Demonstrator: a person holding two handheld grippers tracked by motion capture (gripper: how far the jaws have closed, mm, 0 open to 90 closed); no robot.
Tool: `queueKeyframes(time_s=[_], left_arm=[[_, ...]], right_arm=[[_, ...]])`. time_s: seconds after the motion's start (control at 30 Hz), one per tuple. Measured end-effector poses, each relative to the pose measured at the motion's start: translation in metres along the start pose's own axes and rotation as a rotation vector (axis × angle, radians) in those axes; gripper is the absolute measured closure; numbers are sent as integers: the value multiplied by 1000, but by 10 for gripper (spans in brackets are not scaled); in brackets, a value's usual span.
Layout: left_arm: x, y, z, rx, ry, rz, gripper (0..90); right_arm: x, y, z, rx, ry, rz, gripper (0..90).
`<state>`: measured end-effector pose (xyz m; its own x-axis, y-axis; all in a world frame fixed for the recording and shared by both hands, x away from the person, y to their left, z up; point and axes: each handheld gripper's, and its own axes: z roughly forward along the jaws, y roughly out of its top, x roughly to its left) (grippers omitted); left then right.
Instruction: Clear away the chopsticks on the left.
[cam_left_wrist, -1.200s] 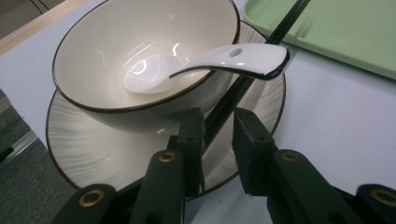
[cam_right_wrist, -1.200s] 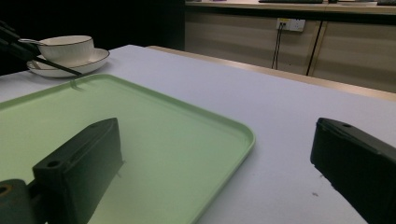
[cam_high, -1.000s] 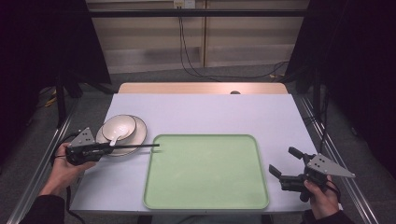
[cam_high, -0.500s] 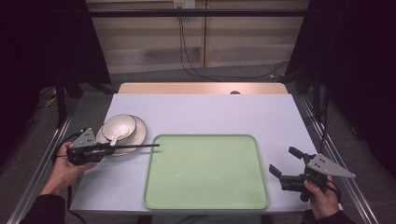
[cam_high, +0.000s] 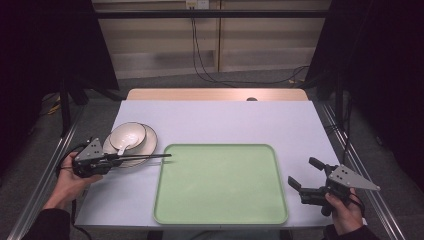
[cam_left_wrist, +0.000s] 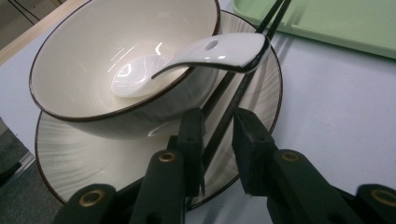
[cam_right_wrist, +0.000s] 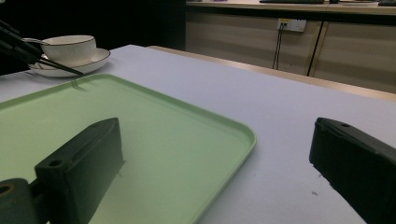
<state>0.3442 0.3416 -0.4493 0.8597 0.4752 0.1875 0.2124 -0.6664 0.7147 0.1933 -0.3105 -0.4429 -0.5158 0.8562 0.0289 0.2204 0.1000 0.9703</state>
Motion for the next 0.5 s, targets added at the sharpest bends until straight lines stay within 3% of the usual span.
queueKeyframes(time_s=[0.27,0.5], left_arm=[[-1,8,7,27,-45,29,724],[1,14,12,47,-100,47,798]], right_arm=[[0,0,0,2,2,7,23],[0,0,0,5,0,10,23]])
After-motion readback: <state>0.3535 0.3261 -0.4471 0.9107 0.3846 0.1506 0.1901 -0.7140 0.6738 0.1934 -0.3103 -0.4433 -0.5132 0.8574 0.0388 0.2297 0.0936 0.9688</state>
